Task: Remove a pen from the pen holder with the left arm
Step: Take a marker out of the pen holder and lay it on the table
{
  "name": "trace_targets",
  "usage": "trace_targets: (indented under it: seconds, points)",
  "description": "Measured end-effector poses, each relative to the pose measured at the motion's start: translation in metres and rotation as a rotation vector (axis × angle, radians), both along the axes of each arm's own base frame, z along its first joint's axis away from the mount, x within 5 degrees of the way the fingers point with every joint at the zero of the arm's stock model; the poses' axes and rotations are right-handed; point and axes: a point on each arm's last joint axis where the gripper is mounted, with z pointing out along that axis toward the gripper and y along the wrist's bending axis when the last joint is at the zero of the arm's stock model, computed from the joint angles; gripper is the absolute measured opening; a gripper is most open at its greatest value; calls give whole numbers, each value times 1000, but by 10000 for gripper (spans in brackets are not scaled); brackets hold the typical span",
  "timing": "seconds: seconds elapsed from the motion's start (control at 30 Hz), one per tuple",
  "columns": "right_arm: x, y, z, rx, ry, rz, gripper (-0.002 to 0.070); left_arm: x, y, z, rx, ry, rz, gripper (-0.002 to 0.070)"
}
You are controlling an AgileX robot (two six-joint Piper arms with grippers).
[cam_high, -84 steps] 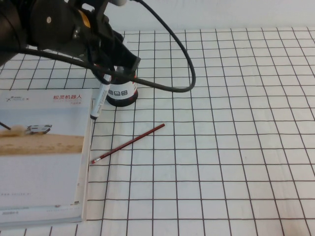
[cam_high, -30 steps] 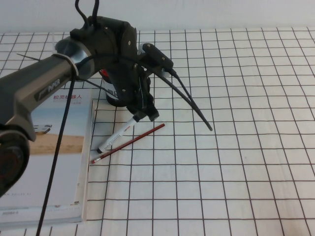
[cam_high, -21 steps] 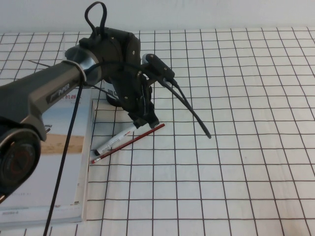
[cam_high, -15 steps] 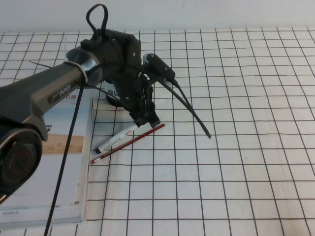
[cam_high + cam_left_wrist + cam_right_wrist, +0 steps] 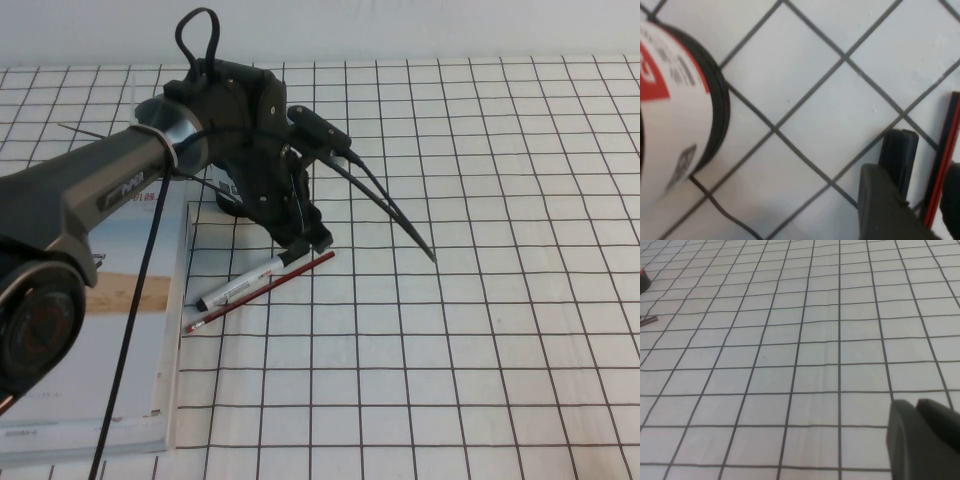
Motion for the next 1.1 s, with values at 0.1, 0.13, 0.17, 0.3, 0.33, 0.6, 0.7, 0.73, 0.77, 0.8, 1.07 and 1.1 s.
trace_targets:
  seconds: [0.1, 0.13, 0.17, 0.3, 0.33, 0.6, 0.7, 0.73, 0.77, 0.8, 1.07, 1.1]
  points:
    - [0, 0, 0, 0, 0, 0, -15, -3, 1, 0, 8, 36, 40, 239]
    - [0, 0, 0, 0, 0, 0, -15, -4, 2, 0, 15, 51, 45, 239]
    - [0, 0, 0, 0, 0, 0, -15, -5, 3, 1, 23, 66, 49, 239]
    - [0, 0, 0, 0, 0, 0, -15, -8, 5, 9, 40, 97, 52, 194]
    - [0, 0, 0, 0, 0, 0, -15, -10, 5, 13, 35, 103, 55, 165]
    - [0, 0, 0, 0, 0, 0, -15, -26, 9, 63, -54, 60, 74, 8]
    - [0, 0, 0, 0, 0, 0, -15, -36, 15, 93, -90, 8, 79, 3]
    - [0, 0, 0, 0, 0, 0, -15, -40, 17, 105, -105, -15, 80, 1]
    - [0, 0, 0, 0, 0, 0, -15, -45, 20, 117, -125, -45, 81, 0]
    - [0, 0, 0, 0, 0, 0, -15, -49, 23, 125, -140, -67, 83, 0]
    - [0, 0, 0, 0, 0, 0, -15, -111, 59, 189, -352, -341, 139, 0]
    - [0, 0, 0, 0, 0, 0, -15, -119, 64, 188, -366, -355, 146, 0]
